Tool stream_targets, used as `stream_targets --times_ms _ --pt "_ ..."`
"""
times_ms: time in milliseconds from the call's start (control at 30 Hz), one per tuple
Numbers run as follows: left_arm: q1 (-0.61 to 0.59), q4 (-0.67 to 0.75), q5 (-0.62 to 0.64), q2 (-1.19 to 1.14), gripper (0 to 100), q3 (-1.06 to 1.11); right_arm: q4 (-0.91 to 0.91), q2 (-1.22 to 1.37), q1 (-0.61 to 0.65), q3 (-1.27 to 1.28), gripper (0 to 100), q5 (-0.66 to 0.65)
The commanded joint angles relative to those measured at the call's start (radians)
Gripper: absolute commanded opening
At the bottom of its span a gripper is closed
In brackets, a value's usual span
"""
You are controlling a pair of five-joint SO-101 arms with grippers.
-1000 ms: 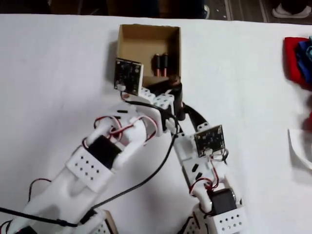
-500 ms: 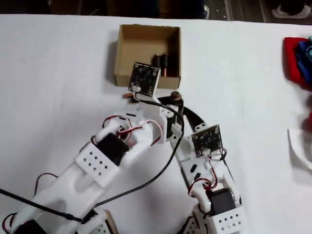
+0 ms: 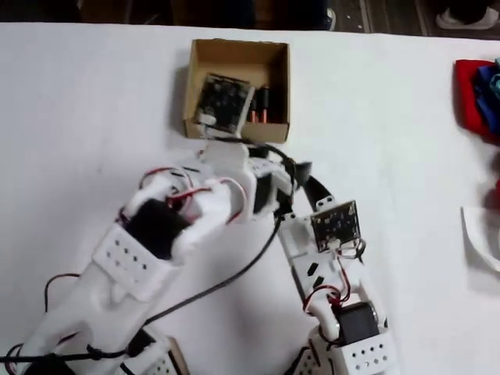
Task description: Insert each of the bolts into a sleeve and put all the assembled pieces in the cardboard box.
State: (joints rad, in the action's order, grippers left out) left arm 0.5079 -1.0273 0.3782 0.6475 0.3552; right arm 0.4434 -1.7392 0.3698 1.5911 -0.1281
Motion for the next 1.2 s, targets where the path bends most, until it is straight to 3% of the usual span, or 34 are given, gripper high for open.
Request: stream_targets --times_ms 0,133,233,367,500,700,900,1000,1167 --pt "-0.068 -0.066 -0.002 0.0 26 -0.137 -0.015 -0.018 -0.007 -0.061 2.0 -0.002" --pt "-0.161 -0.164 -0.002 0.0 26 -0.222 0.071 -0.016 -0.054 -0.061 2.0 0.005" --pt "-0.25 -0.293 -0.031 -0.006 26 -0.223 0.108 -0.016 -0.136 -0.075 2.0 0.106" --pt "-0.4 -0.364 -0.313 -0.009 26 -0.05 0.101 -0.013 -0.251 -0.186 1.9 0.173" --pt "-0.543 -0.218 -0.483 -0.008 26 0.206 0.094 0.097 -0.252 -0.325 1.9 0.172" --pt "-0.677 0.106 -0.394 -0.008 26 0.496 0.12 0.642 -0.245 -0.698 1.9 0.178" --pt "-0.683 0.373 -0.387 -0.009 26 0.73 0.535 1.287 -0.177 -1.364 2.0 0.18" --pt "-0.683 0.43 -0.387 -0.009 26 0.796 0.762 1.544 -0.17 -1.737 2.0 0.18" --pt "-0.68 0.491 -0.393 -0.011 26 0.852 0.987 1.977 -0.111 -2.306 2.0 0.181"
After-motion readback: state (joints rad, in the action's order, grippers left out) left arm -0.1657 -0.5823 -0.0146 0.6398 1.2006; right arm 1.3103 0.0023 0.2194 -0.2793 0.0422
